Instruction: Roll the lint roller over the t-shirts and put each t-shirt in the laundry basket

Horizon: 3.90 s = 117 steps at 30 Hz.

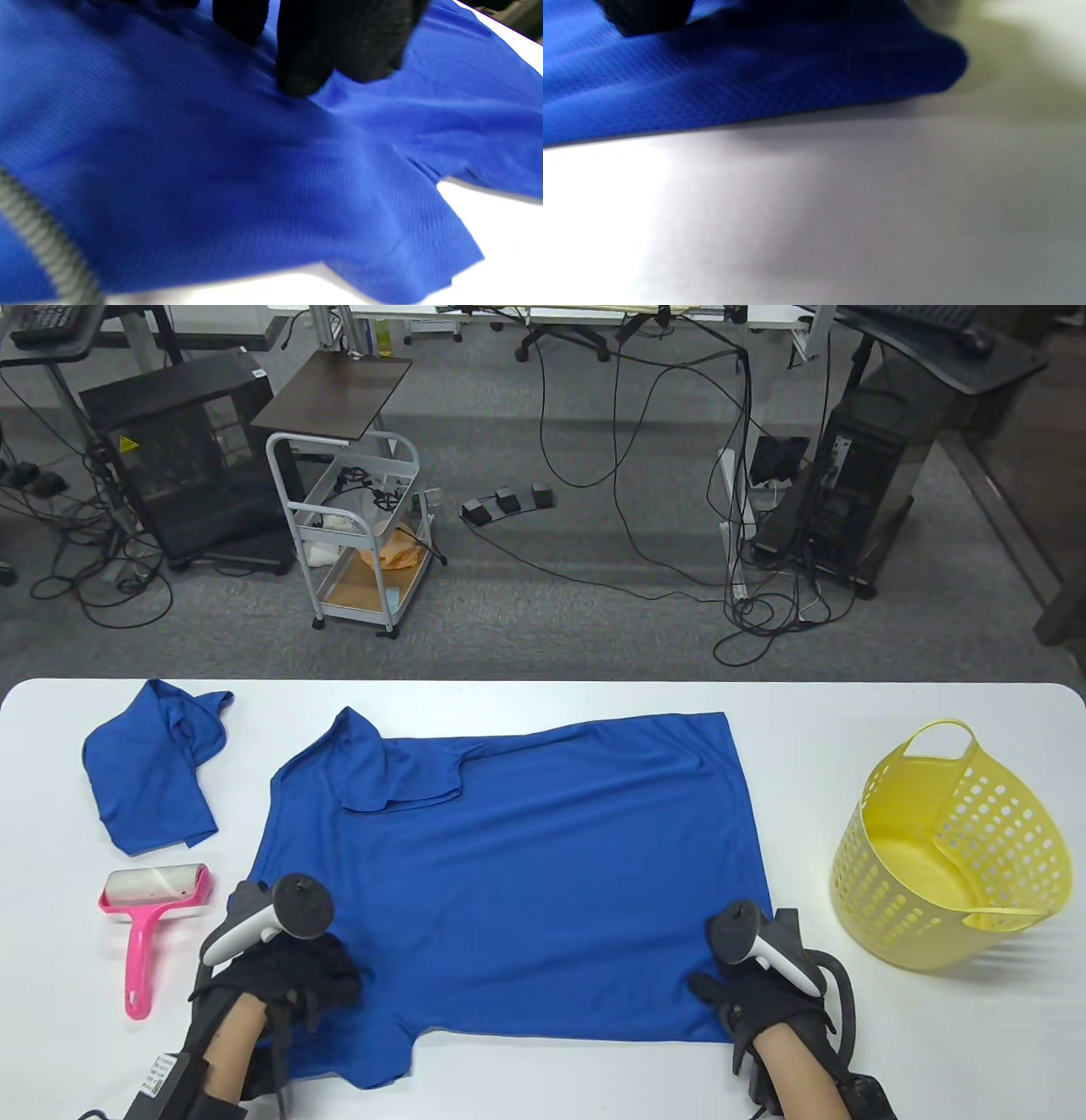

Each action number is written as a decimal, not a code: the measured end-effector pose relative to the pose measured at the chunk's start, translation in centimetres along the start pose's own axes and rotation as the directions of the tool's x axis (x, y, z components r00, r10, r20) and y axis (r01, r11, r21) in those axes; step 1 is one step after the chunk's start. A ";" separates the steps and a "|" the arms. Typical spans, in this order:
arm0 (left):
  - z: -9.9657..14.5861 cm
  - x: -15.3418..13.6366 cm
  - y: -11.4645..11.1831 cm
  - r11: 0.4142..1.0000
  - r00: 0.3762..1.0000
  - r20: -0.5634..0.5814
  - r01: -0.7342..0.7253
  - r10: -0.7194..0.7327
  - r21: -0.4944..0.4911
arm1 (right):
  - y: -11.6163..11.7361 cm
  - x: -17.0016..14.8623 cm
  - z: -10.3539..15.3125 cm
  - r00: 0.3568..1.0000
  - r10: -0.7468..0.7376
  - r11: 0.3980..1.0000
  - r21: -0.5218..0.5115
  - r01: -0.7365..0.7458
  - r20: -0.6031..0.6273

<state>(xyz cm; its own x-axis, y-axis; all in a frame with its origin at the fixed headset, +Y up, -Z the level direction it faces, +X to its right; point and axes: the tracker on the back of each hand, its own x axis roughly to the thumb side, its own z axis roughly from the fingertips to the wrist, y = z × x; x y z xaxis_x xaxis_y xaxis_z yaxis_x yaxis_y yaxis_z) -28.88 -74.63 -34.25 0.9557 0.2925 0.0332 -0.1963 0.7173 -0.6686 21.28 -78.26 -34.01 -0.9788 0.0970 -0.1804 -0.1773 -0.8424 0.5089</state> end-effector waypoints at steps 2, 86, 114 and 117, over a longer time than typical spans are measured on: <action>0.3 0.3 -0.6 1.000 1.000 0.005 0.005 -0.005 -0.028 | 0.0 0.0 0.0 1.000 0.001 1.000 -0.001 -0.001 0.001; -14.2 3.3 23.2 0.759 0.980 -0.137 -0.022 0.147 0.651 | 0.4 -0.2 -0.3 0.997 -0.072 0.997 0.003 0.072 0.028; -22.2 6.7 17.2 0.950 0.975 -0.210 0.132 -0.073 0.284 | 0.5 -0.3 -0.4 0.996 -0.081 0.997 0.017 0.081 0.029; -23.5 7.4 16.4 0.962 0.967 -0.239 0.148 -0.092 0.230 | 0.5 -0.3 -0.4 0.996 -0.084 0.996 0.017 0.084 0.029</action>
<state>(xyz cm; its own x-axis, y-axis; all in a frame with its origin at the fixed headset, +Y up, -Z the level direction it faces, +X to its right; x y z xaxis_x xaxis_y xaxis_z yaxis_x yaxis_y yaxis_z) -19.90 -75.62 -62.44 0.9943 0.0660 -0.0838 -0.0976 0.8789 -0.4670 21.54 -78.90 -34.03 -0.9630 0.1832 -0.1978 -0.2604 -0.8219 0.5066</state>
